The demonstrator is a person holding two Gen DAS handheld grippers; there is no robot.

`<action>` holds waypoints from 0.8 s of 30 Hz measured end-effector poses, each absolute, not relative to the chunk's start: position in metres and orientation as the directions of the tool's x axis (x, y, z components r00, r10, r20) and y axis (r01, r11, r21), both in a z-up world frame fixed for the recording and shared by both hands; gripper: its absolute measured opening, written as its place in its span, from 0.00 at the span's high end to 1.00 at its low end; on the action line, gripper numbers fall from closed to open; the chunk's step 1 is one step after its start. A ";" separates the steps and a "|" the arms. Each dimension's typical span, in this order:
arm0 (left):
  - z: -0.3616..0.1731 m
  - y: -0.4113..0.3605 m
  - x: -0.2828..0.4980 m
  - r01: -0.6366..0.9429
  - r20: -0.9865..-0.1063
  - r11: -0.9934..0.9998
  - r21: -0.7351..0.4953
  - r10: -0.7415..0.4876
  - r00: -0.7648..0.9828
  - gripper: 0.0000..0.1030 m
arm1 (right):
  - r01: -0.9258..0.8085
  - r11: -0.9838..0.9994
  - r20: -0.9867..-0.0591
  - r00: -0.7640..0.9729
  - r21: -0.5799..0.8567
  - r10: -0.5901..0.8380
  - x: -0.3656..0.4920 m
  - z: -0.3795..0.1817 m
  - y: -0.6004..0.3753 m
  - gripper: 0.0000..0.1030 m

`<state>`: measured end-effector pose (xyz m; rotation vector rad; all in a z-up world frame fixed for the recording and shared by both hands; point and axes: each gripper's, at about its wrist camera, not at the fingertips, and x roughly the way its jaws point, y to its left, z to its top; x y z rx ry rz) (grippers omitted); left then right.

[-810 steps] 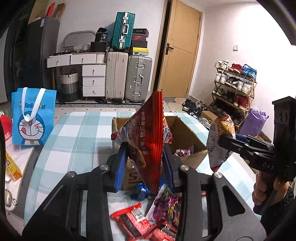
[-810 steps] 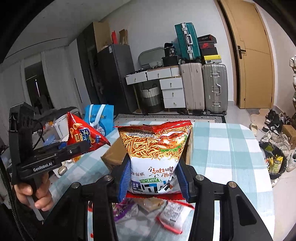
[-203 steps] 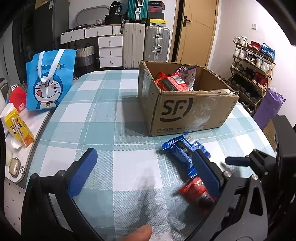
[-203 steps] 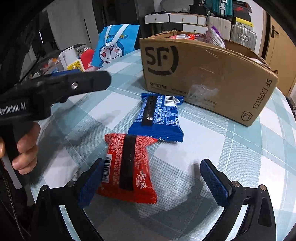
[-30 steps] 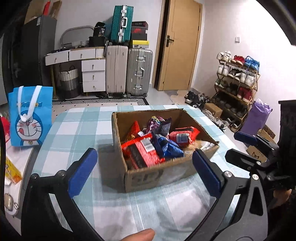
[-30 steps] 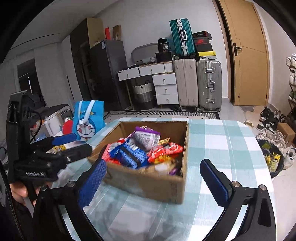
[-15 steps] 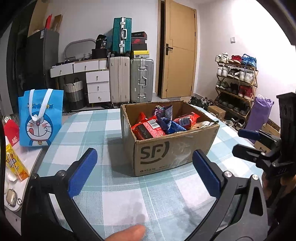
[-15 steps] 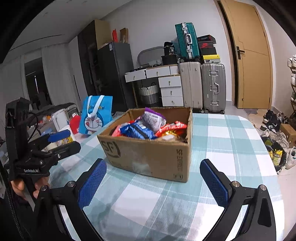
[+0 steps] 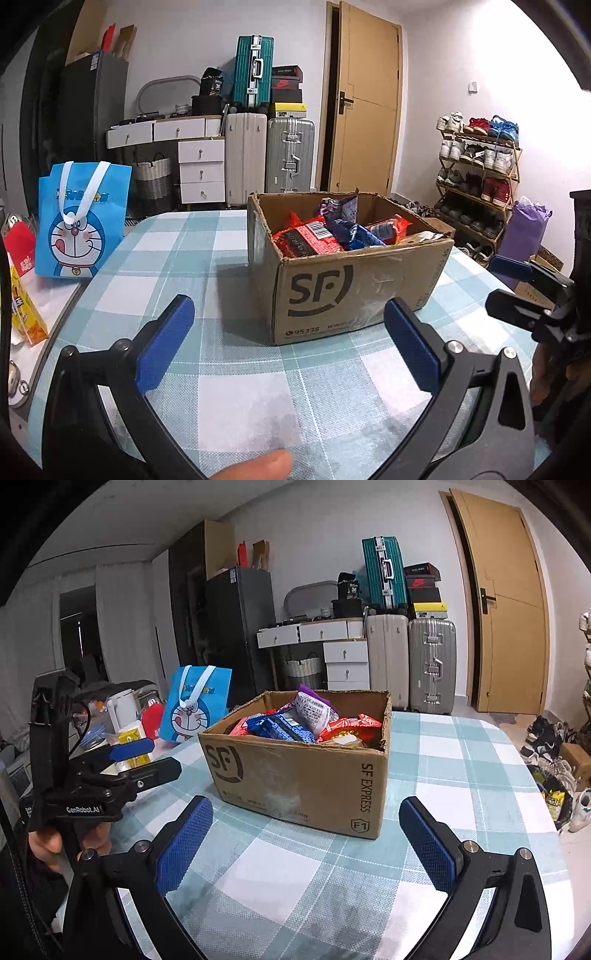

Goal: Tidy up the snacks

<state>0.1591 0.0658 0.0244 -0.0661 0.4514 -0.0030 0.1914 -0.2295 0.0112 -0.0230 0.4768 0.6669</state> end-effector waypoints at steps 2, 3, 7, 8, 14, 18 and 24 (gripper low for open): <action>0.021 0.066 0.159 -0.010 -0.439 0.998 -0.066 -0.020 0.898 0.01 | -0.600 0.790 -0.423 0.688 0.127 0.590 0.188 0.011 -0.231 0.00; 0.019 0.065 0.160 -0.009 -0.442 0.998 -0.061 -0.018 0.897 0.01 | -0.599 0.791 -0.418 0.692 0.122 0.589 0.187 0.010 -0.231 0.00; 0.017 0.062 0.158 0.002 -0.436 0.999 -0.048 -0.023 0.900 0.01 | -0.593 0.797 -0.407 0.705 0.112 0.581 0.186 0.010 -0.230 0.00; 0.018 0.061 0.158 0.003 -0.433 0.999 -0.046 -0.023 0.901 0.01 | -0.592 0.798 -0.405 0.706 0.111 0.581 0.186 0.010 -0.230 0.00; 0.017 0.061 0.156 0.000 -0.429 0.999 -0.047 -0.021 0.903 0.01 | -0.594 0.797 -0.381 0.716 0.109 0.585 0.182 0.012 -0.232 0.00; 0.017 0.059 0.156 0.003 -0.426 0.999 -0.041 -0.020 0.905 0.01 | -0.584 0.806 -0.371 0.730 0.096 0.574 0.180 0.012 -0.232 0.00; 0.017 0.058 0.154 0.006 -0.421 0.999 -0.036 -0.021 0.907 0.01 | -0.588 0.805 -0.364 0.735 0.077 0.572 0.176 0.012 -0.230 0.00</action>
